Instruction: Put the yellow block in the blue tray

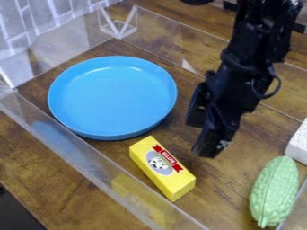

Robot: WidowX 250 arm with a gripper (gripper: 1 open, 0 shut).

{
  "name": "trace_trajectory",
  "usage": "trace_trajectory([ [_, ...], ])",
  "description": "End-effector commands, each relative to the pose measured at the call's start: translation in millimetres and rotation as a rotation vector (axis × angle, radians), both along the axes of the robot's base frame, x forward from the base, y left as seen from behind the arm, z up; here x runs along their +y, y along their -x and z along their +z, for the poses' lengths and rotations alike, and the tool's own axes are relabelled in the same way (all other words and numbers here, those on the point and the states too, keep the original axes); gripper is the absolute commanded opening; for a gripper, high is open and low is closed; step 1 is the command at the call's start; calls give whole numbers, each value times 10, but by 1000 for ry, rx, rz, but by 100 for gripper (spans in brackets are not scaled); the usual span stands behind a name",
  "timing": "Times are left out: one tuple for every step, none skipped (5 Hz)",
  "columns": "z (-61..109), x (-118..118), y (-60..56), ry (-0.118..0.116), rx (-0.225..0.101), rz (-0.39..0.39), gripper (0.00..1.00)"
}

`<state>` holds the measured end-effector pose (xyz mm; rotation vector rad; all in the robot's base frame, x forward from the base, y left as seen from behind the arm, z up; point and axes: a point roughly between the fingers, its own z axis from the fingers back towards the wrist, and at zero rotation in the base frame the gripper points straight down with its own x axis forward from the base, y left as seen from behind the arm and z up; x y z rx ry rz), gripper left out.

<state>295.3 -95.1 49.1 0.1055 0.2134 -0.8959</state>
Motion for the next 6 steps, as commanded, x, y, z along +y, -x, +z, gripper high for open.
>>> trace_trajectory([
  [389, -28, 9, 42, -97, 25, 100],
  [569, -27, -10, 30, -145, 69, 100],
  [514, -46, -49, 39, -154, 94, 100],
  [365, -161, -147, 51, -153, 150, 100],
  [247, -244, -223, 53, -149, 194, 100],
  [366, -277, -250, 27, -137, 178, 100],
])
